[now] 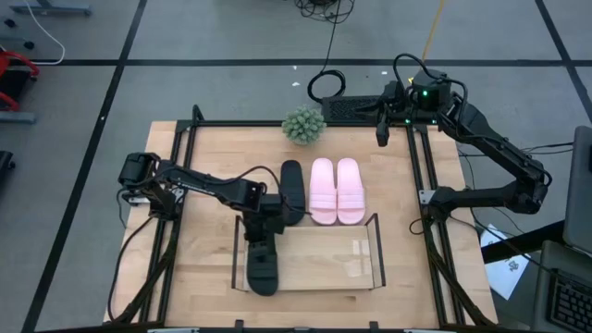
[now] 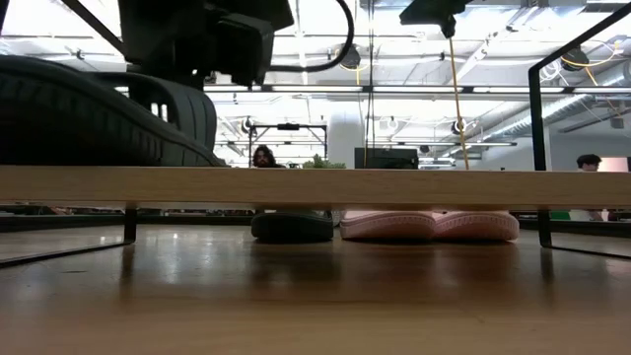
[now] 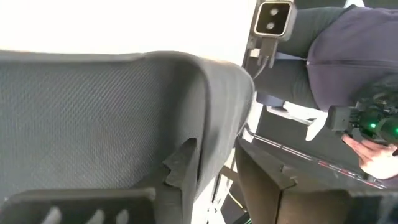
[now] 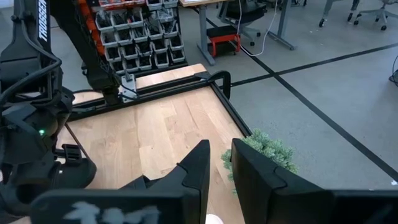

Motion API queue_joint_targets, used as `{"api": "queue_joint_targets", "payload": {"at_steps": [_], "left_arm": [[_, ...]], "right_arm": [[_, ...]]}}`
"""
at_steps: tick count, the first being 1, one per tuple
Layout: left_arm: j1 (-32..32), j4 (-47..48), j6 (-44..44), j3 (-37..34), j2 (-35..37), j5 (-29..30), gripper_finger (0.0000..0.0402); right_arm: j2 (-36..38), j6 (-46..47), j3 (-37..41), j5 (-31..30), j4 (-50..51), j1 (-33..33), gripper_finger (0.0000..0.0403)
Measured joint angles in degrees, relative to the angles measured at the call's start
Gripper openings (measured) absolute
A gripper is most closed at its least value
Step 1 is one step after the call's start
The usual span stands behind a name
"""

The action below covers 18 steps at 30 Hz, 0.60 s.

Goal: Pick and place slides into the shelf
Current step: Put the left black slipper on the shelf

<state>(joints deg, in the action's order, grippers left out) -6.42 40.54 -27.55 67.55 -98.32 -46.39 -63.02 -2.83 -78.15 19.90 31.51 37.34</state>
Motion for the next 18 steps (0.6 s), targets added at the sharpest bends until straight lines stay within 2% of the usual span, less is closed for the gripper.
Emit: {"api": "queue_joint_targets", "payload": {"at_steps": [7,12,18], "left_arm": [[0.02,0.38,0.91,1.9,0.0,0.63,0.0108],[0.0,4.11,2.24,1.88,0.0,1.79,0.0108],[0.02,4.34,2.17,1.88,0.0,1.92,0.0108]], "right_arm": [[0.0,0.11,0.0,2.84,0.0,0.0,0.0057],[0.0,0.14,0.0,2.93,0.0,-0.35,0.0057],[0.0,-0.89,0.0,2.93,0.0,-0.37,0.0057]]}}
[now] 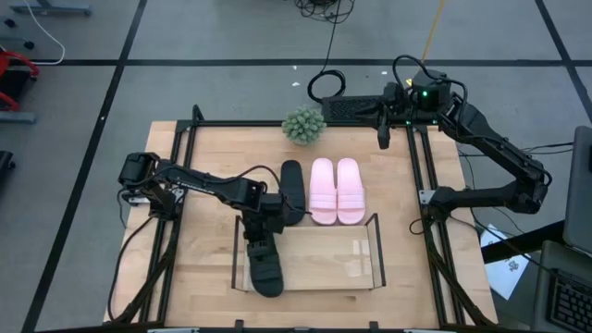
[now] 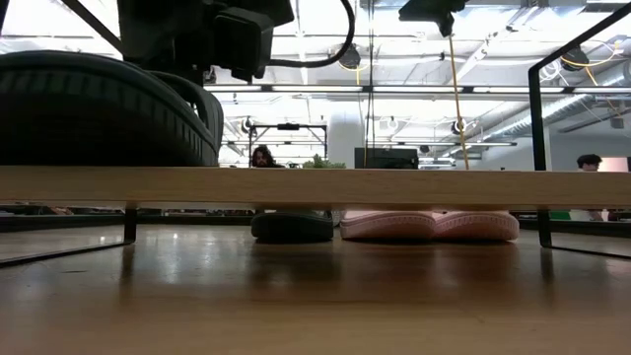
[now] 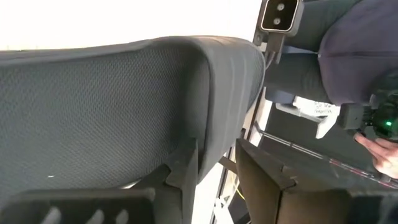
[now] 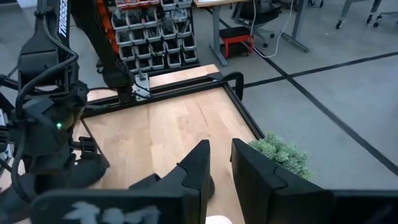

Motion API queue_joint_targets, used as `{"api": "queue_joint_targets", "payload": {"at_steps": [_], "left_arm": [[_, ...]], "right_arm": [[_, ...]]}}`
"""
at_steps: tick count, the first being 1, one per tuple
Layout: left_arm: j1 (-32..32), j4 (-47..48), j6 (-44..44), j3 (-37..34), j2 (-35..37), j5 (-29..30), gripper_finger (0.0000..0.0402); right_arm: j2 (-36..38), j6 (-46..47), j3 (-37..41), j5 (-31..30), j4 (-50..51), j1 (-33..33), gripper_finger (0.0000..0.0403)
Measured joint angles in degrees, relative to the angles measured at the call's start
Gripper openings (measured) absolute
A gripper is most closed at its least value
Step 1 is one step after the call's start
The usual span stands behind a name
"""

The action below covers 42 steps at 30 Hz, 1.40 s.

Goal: Pick and place slides into the shelf
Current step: Put the left black slipper on the shelf

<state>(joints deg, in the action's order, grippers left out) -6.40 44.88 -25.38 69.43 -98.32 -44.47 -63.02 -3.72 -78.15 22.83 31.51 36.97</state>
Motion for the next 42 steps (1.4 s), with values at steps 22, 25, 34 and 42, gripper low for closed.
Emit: {"api": "queue_joint_targets", "payload": {"at_steps": [22,25,34,42], "left_arm": [[1.34,-0.37,3.3,0.0,0.0,0.2,0.0108],[1.89,-0.37,3.71,0.0,0.0,0.52,0.0108],[1.4,-0.15,3.84,0.0,0.0,-0.24,0.0108],[1.34,-0.16,3.89,-0.02,0.0,0.47,0.0108]], "right_arm": [[0.0,-0.55,0.0,-0.07,0.0,0.0,0.0057],[0.0,-0.45,0.0,-0.07,0.0,0.0,0.0057],[0.0,-0.45,0.0,-0.04,0.0,-0.02,0.0057],[0.0,-0.58,0.0,-0.04,-0.01,0.0,0.0057]]}}
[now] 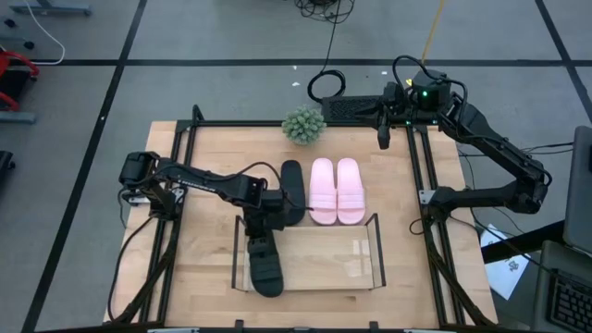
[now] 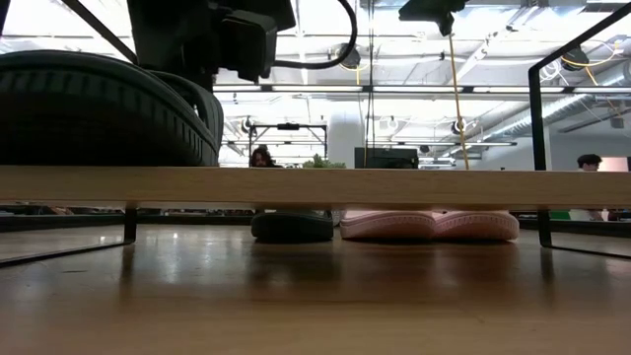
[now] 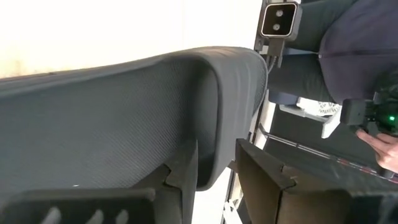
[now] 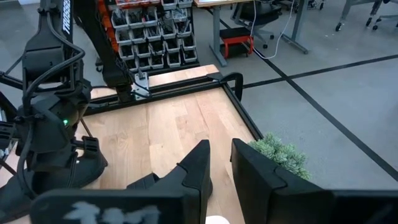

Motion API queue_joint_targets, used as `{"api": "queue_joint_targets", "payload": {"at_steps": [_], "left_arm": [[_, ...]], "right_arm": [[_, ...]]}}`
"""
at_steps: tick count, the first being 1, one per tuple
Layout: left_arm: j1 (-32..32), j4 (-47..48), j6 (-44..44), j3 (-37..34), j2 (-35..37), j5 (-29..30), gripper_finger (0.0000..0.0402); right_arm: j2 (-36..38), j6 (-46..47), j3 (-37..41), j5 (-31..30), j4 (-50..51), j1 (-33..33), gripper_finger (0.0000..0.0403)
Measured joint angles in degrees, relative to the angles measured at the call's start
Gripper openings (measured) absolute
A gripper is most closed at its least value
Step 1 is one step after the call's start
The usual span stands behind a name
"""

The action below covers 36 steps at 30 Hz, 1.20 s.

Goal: Pick and place slides into the shelf
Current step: Put the left black slipper on the shelf

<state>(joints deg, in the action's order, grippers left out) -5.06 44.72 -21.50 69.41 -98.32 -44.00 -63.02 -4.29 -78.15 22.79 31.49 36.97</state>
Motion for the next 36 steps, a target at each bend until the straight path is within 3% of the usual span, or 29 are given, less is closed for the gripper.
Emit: {"api": "queue_joint_targets", "payload": {"at_steps": [6,21,31,36], "left_arm": [[0.0,-0.57,-0.67,-0.11,-1.33,0.24,0.0108],[-1.09,-1.54,0.16,-0.04,-2.12,-5.43,0.0105],[-1.81,-1.52,1.53,-0.04,-2.12,-3.84,0.0012],[-1.81,-1.52,2.38,-0.04,-2.12,-3.74,0.0008]], "right_arm": [[0.0,0.0,0.0,0.02,0.01,-0.02,0.0057],[0.02,-0.78,0.0,0.02,-0.01,0.0,0.0057],[0.02,-0.9,0.0,0.02,-0.03,0.0,0.0057],[0.02,-0.89,0.0,0.02,-0.03,0.0,0.0057]]}}
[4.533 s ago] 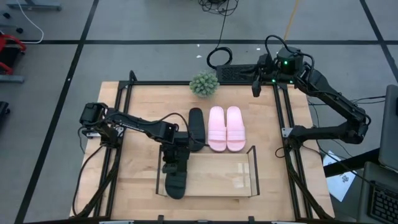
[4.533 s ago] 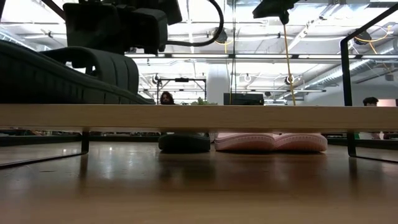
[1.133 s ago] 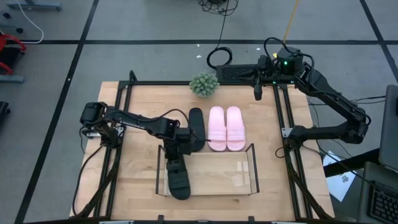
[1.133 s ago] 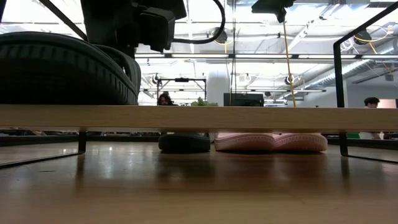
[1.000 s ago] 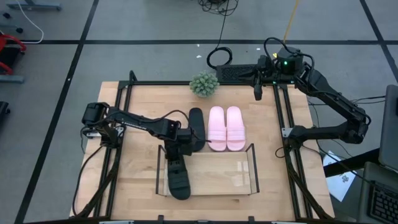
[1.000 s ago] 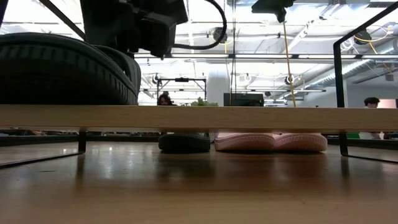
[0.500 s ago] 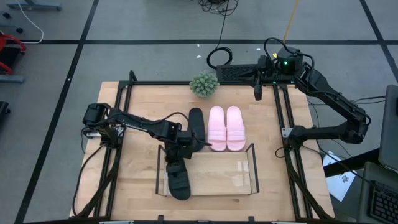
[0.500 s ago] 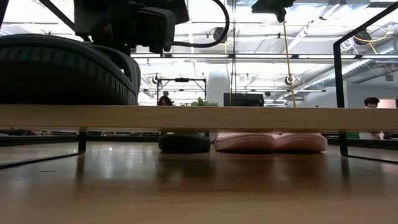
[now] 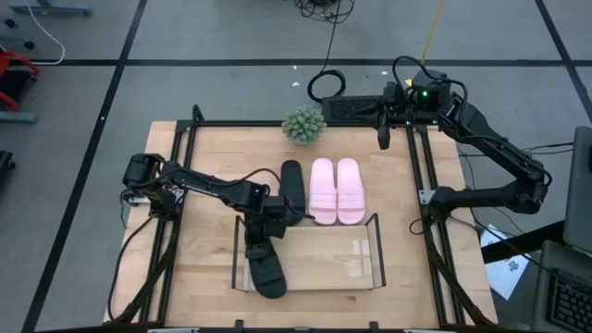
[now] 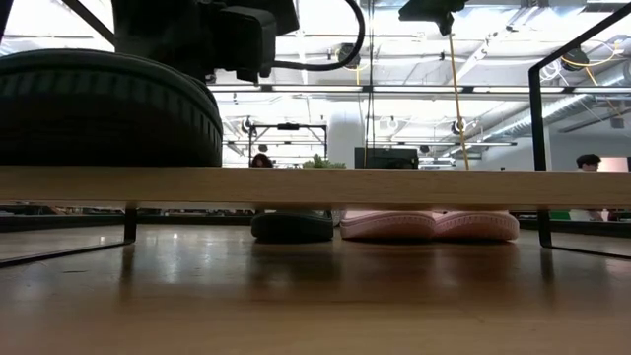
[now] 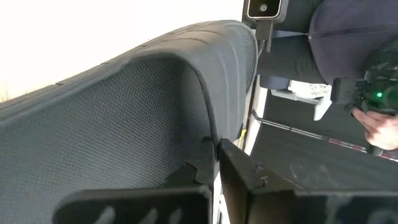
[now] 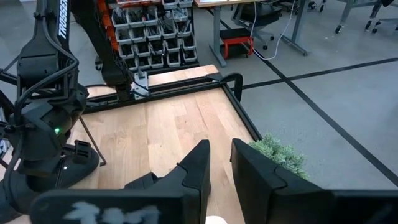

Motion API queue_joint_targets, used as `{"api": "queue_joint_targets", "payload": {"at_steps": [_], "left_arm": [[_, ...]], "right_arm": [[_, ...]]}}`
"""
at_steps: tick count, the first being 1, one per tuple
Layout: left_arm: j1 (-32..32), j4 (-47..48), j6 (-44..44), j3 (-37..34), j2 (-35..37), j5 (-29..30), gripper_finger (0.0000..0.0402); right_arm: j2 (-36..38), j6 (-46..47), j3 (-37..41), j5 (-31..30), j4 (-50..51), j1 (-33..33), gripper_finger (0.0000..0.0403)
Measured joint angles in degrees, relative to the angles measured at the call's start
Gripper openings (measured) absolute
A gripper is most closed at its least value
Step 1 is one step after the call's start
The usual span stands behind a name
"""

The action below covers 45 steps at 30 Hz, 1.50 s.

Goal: Pick and place slides into the shelf
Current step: Put the left black slipper on the shelf

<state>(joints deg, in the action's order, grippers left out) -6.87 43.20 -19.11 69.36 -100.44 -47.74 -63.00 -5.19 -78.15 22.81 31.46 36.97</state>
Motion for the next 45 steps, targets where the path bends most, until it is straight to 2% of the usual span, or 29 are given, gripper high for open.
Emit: {"api": "queue_joint_targets", "payload": {"at_steps": [12,26,33,45], "left_arm": [[0.46,0.44,2.76,0.0,0.0,-0.02,0.0001],[0.66,7.19,10.21,0.09,0.02,-0.42,0.0],[0.63,7.93,10.31,0.11,0.49,-0.41,0.0],[0.95,14.34,14.65,4.42,1.27,3.31,0.0]], "right_arm": [[0.0,1.05,0.0,0.0,0.0,0.0,0.0057],[0.0,1.09,0.0,0.0,0.0,0.0,0.0057],[0.0,1.49,0.0,-0.03,-0.1,0.0,0.0057],[0.0,2.96,-0.02,-0.04,-3.47,-0.66,0.0057]]}}
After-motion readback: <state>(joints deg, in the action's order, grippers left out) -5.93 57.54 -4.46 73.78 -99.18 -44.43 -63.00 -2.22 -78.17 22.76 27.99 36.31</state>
